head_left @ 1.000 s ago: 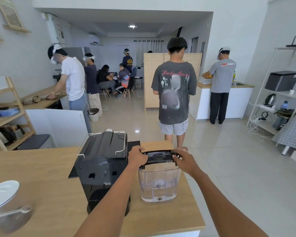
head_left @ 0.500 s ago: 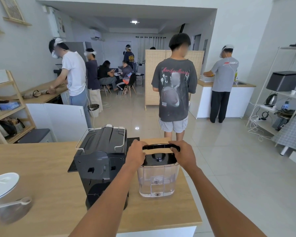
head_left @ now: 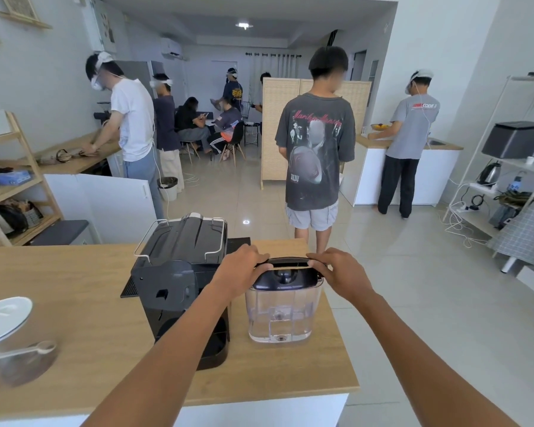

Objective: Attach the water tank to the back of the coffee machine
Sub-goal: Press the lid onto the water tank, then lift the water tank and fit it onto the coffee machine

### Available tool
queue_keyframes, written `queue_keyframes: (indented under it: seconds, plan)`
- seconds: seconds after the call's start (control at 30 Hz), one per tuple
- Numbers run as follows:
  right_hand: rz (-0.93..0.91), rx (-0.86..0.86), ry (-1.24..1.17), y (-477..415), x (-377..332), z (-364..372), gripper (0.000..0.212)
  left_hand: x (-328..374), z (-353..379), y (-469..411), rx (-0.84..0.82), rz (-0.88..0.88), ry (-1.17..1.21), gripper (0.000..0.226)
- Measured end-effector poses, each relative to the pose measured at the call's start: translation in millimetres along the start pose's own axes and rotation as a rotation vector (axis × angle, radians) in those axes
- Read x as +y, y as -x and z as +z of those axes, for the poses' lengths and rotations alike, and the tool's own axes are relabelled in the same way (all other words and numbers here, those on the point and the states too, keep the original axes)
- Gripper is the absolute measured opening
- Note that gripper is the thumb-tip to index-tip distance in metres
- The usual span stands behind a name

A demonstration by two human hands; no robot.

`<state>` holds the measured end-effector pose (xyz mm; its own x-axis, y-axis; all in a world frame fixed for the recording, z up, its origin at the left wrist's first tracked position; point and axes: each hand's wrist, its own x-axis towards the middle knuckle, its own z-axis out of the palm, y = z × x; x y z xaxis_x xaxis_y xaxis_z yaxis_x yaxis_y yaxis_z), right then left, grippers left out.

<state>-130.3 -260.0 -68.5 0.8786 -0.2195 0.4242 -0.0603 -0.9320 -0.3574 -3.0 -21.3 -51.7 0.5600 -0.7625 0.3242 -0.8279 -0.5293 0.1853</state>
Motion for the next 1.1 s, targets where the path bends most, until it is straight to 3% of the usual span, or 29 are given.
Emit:
queue_keyframes:
  seconds: [0.13, 0.27, 0.33, 0.6, 0.7, 1.1]
  plan:
    - [-0.016, -0.022, -0.112, -3.7, -4.2, -0.5, 0.057, -1.0, 3.3, 3.8, 0.004, -0.014, 0.096, 0.043]
    - [0.003, -0.118, -0.135, -3.5, -4.3, -2.7, 0.027, -3.1, 0.3, 5.0, -0.087, -0.018, 0.162, 0.035]
    - [0.03, -0.17, -0.101, -1.4, -4.6, -3.1, 0.024, -2.9, 0.3, 6.3, -0.13, -0.011, 0.165, 0.032]
    - [0.098, -0.166, -0.018, 15.1, -9.1, 10.5, 0.021, 11.4, 16.4, 22.8, -0.117, 0.08, -0.286, 0.047]
    - [0.122, -0.146, -0.018, 17.0, -11.6, 12.0, 0.022, 11.0, 19.5, 25.4, -0.089, 0.079, -0.331, 0.048]
    - [0.162, -0.081, 0.024, 21.9, -16.3, 14.4, 0.028, 11.1, 17.3, 23.1, -0.047, -0.082, -0.052, 0.036]
